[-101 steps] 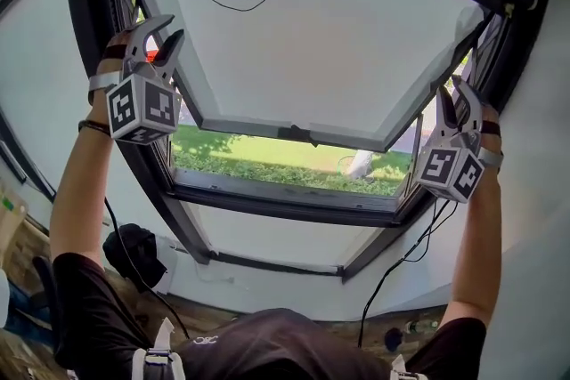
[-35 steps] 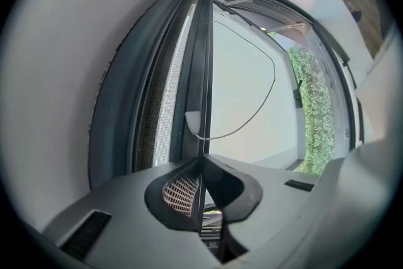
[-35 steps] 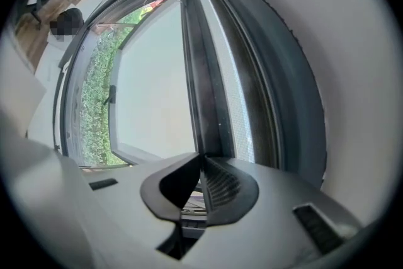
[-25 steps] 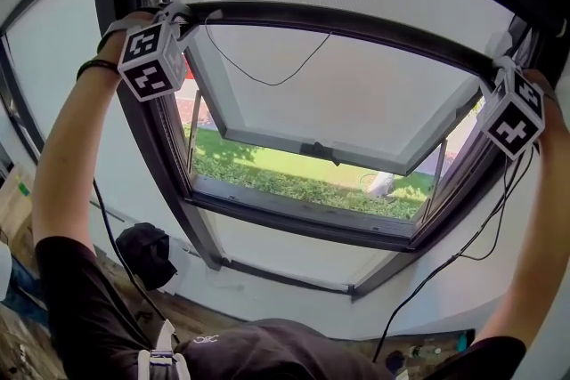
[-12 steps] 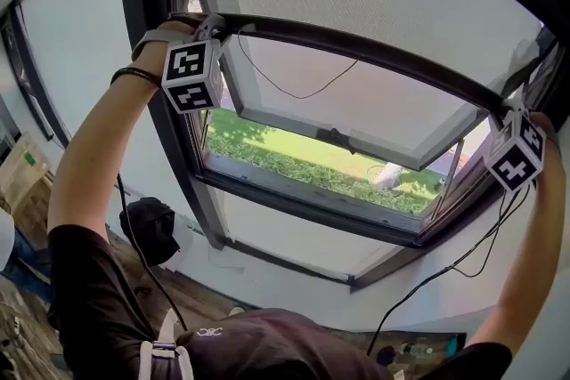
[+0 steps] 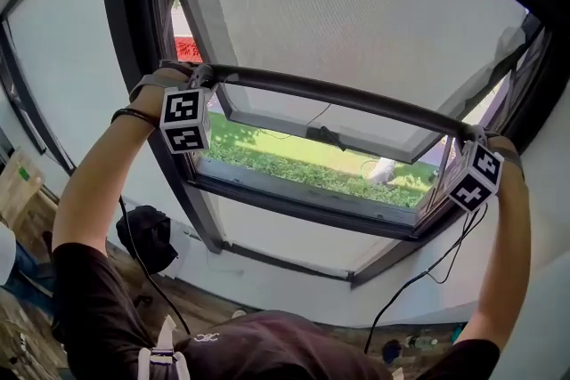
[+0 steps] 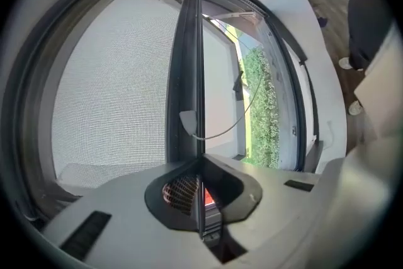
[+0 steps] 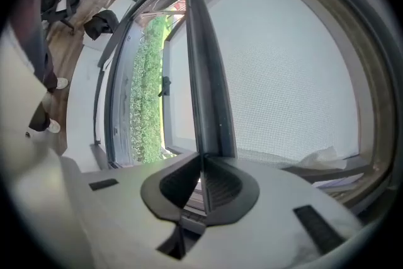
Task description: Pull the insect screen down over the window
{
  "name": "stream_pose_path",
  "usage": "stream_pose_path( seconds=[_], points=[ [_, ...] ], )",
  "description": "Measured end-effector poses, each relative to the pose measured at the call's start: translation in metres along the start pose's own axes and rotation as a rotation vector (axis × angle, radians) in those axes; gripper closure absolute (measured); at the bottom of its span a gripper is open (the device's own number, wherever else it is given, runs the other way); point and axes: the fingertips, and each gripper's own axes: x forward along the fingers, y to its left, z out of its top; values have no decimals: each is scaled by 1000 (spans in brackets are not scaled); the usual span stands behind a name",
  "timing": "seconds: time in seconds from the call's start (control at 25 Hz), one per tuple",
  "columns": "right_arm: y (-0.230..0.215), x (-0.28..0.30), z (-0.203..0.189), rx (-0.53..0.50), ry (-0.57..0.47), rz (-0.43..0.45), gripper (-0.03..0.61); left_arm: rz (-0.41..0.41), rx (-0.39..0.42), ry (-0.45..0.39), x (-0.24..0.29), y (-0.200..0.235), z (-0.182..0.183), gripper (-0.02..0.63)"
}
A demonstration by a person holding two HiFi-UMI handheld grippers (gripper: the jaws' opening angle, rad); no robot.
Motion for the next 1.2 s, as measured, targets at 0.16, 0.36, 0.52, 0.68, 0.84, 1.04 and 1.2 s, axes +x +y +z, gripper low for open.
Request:
stream_pose_path(
  seconds=[0.16, 0.36, 0.52, 0.68, 0.84, 1.04, 1.2],
  points=[
    [27, 11, -3, 0, 12, 6, 554, -12, -7, -10, 6, -30, 2, 591],
    [69, 27, -6, -23, 28, 86, 554, -86, -15, -16, 15, -73, 3, 591],
    [91, 37, -9, -35, 50, 93, 554, -105, -15, -12, 27, -97, 6, 591],
    [123, 51, -10, -42, 73, 139, 554, -185, 24, -3, 37, -130, 7, 591],
    [160, 65, -12, -63, 102, 157, 555, -250, 7, -15, 47, -169, 8, 591],
    [208, 81, -15, -51, 119, 215, 555, -380, -23, -42, 58, -221, 9, 589],
    [244, 99, -17, -50, 130, 208, 555, -419, -25, -26, 69, -260, 10, 589]
  ],
)
